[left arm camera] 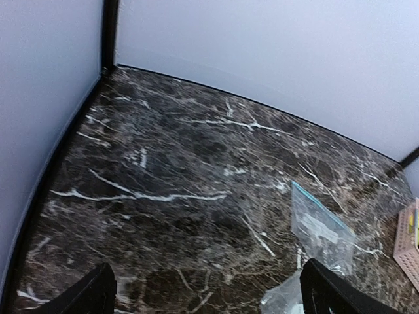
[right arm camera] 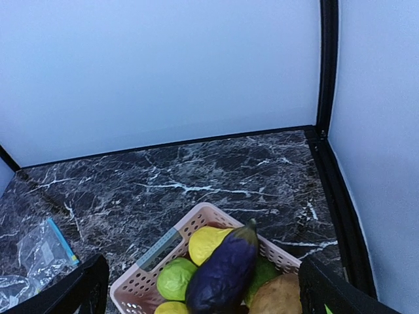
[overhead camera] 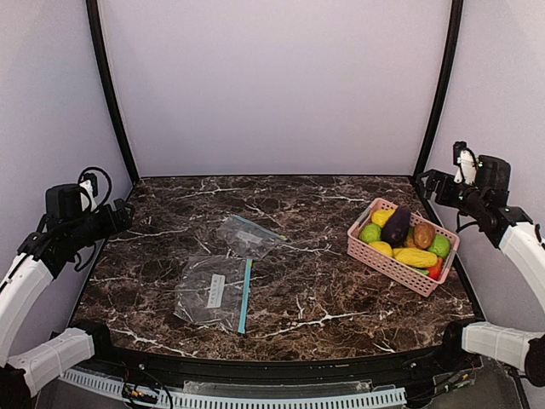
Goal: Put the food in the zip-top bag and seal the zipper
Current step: Pick up the zipper at the corner of the board.
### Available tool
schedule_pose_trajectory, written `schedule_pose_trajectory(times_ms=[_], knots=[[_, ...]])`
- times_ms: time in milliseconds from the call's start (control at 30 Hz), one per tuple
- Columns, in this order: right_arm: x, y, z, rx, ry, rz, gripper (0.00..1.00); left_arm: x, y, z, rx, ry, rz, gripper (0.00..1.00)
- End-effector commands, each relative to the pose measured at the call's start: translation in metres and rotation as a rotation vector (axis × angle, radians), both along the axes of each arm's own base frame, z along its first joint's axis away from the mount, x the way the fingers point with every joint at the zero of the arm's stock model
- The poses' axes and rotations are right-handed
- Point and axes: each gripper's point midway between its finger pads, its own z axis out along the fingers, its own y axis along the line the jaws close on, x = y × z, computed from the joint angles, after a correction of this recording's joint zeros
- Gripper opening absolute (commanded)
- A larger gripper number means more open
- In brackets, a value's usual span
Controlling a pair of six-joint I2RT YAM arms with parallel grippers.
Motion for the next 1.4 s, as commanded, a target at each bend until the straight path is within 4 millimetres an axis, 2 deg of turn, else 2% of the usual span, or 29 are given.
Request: schedule_pose_trajectory(times_ms=[0,67,167,267,333,500,633,833,933,967,1000,1033,1067,1100,1167,1233,1367], knots=[[-0.007,0.053,-0.008,0.062,0.054,0.206,0.99,-0.006,-0.067,-0.047,-0.247,0.150,-0.211,0.99],[-0.009,0.079,-0.017,0.079,0.088,0.274,0.99,-0.011,-0.092,-0.065,-0.309,0.198,-0.276,0.99],[-0.014,0.113,-0.030,0.095,0.118,0.358,0.99,-0.020,-0.117,-0.091,-0.426,0.266,-0.334,0.99],[-0.020,0.141,-0.041,0.110,0.133,0.429,0.99,-0.036,-0.137,-0.119,-0.489,0.366,-0.374,0.99],[-0.023,0.154,-0.046,0.114,0.143,0.462,0.99,-0.045,-0.145,-0.131,-0.505,0.413,-0.396,0.99],[-0.024,0.165,-0.053,0.087,0.164,0.490,0.99,-0.065,-0.155,-0.156,-0.522,0.519,-0.433,0.99],[-0.024,0.167,-0.048,0.084,0.149,0.495,0.99,-0.076,-0.159,-0.179,-0.513,0.623,-0.442,0.99],[-0.025,0.168,-0.048,0.095,0.147,0.493,0.99,-0.076,-0.172,-0.187,-0.503,0.665,-0.478,0.96],[-0.027,0.168,-0.050,0.100,0.151,0.489,0.99,-0.075,-0.173,-0.190,-0.498,0.683,-0.474,0.82],[-0.027,0.167,-0.050,0.102,0.151,0.486,0.99,-0.075,-0.173,-0.193,-0.498,0.693,-0.469,0.68],[-0.028,0.167,-0.050,0.103,0.151,0.485,0.99,-0.075,-0.173,-0.193,-0.498,0.697,-0.469,0.61],[-0.029,0.167,-0.050,0.105,0.152,0.485,0.99,-0.073,-0.175,-0.192,-0.504,0.693,-0.472,0.47],[-0.029,0.167,-0.050,0.106,0.151,0.485,0.99,-0.072,-0.176,-0.191,-0.506,0.687,-0.475,0.41],[-0.029,0.166,-0.050,0.107,0.151,0.483,0.99,-0.070,-0.177,-0.189,-0.510,0.676,-0.481,0.29],[-0.030,0.167,-0.049,0.115,0.151,0.483,0.99,-0.067,-0.179,-0.182,-0.515,0.648,-0.497,0.13],[-0.030,0.169,-0.046,0.129,0.149,0.487,0.99,-0.064,-0.182,-0.170,-0.517,0.606,-0.525,0.03],[-0.033,0.176,-0.041,0.167,0.141,0.514,0.99,-0.060,-0.186,-0.137,-0.508,0.492,-0.599,0.01]])
